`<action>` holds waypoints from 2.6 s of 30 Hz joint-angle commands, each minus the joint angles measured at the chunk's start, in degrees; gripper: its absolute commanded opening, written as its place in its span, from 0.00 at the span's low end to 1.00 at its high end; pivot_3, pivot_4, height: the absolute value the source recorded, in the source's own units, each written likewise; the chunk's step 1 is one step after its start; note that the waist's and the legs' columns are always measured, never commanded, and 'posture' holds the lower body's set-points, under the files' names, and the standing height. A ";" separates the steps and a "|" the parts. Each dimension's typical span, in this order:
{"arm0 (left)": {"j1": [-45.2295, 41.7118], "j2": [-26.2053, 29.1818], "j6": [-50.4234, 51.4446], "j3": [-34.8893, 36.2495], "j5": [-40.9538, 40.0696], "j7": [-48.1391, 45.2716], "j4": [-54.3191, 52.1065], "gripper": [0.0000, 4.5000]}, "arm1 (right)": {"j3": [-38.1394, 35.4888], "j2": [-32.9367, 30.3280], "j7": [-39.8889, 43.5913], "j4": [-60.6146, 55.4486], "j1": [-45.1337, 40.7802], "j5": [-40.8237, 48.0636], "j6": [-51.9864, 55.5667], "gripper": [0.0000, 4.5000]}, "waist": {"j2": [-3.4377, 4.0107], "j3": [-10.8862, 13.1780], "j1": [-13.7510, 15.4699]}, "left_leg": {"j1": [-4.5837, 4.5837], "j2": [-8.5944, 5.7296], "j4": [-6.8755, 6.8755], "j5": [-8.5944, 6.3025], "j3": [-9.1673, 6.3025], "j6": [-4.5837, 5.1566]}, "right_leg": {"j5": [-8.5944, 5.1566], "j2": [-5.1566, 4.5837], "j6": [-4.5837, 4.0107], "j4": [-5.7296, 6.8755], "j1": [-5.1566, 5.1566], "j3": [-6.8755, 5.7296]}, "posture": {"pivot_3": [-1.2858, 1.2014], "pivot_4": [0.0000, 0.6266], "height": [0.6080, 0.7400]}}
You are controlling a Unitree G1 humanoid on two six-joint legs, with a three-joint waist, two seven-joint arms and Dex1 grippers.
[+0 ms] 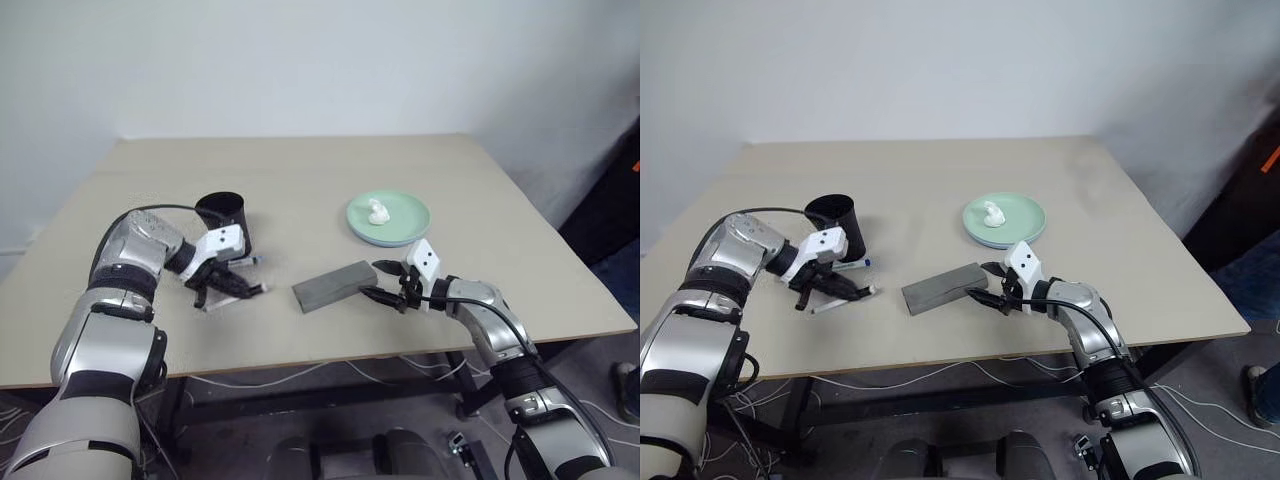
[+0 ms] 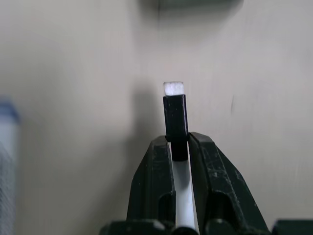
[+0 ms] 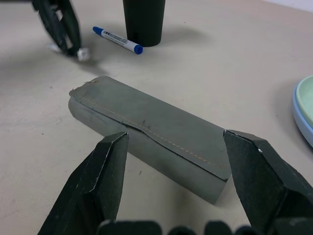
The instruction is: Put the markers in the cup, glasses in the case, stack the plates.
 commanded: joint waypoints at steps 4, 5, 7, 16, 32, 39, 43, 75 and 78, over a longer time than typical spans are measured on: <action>2.11 -1.01 10.04 13.75 -15.88 3.62 -16.42 0.02 | -1.27 -0.62 -0.10 -2.37 -0.26 0.51 -0.76 0.75 | 0.02 0.00 -0.06 | 0.03 0.01 0.01 0.00 -0.01 0.01 | 0.00 0.03 0.00 0.03 0.01 0.01 | 0.52 0.00 1.00; 2.82 -1.43 10.81 15.86 -17.43 6.01 -18.16 0.02 | -1.23 -0.66 -0.06 -2.41 -0.24 0.49 -0.74 0.75 | 0.03 0.00 -0.08 | 0.06 0.01 0.00 0.00 0.00 0.02 | 0.00 0.03 0.00 0.03 0.01 0.02 | 0.52 0.00 1.00; 4.20 -2.18 12.77 19.52 -19.84 10.94 -21.21 0.02 | -1.17 -0.67 0.00 -2.29 -0.36 0.41 -0.74 0.75 | 0.03 0.00 -0.11 | 0.15 0.02 -0.02 0.01 -0.02 0.01 | 0.00 0.05 0.00 0.04 0.08 0.02 | 0.52 0.00 1.00; 5.66 -7.12 -3.91 30.64 -18.52 43.40 -20.10 0.02 | -0.44 -0.18 0.58 -1.43 -1.41 -0.02 -0.82 0.75 | 0.00 0.00 0.01 | 0.33 0.00 0.05 0.02 -0.03 0.01 | 0.08 0.03 0.08 0.03 0.33 0.03 | 0.52 0.00 1.00; 5.58 -10.07 -20.66 28.84 -13.27 61.00 -4.77 0.02 | -0.70 -0.36 1.28 -1.40 -1.57 -0.68 -0.81 0.75 | 0.00 -0.01 0.00 | 0.34 -0.03 -0.01 -0.11 0.12 -0.23 | 0.21 0.02 0.26 -0.01 0.29 0.03 | 0.52 0.00 1.00; 5.68 -10.60 -20.97 29.17 -14.06 61.47 -3.75 0.36 | -0.79 -0.39 1.16 -1.50 -1.45 -0.69 -0.73 0.75 | 0.00 -0.01 0.00 | 0.34 -0.02 -0.04 -0.11 0.13 -0.24 | 0.21 0.01 0.26 -0.03 0.28 0.04 | 0.52 0.00 1.00; 5.98 -10.95 -22.02 29.06 -14.39 60.42 -4.51 0.65 | -0.77 -0.32 1.24 -1.35 -1.51 -0.65 -0.80 0.75 | 0.00 -0.01 0.01 | 0.33 -0.03 -0.04 -0.11 0.13 -0.24 | 0.21 0.01 0.26 -0.03 0.29 0.03 | 0.52 0.00 1.00; -5.73 15.46 8.83 5.31 -6.22 -0.43 -6.84 0.99 | -0.26 0.58 1.84 2.34 -3.79 -1.33 -3.14 0.75 | -0.01 0.02 -0.18 | 0.31 0.01 -0.14 -0.12 0.15 -0.25 | 0.10 -0.01 0.09 -0.06 0.17 0.05 | 0.52 0.00 1.00; -6.38 16.48 4.84 0.57 -1.84 -0.60 -3.70 0.99 | -0.33 0.66 1.70 2.67 -3.99 -1.34 -3.31 0.75 | -0.01 0.02 -0.20 | 0.27 0.01 -0.14 -0.13 0.17 -0.25 | 0.09 -0.02 0.10 -0.08 0.13 0.06 | 0.52 0.00 1.00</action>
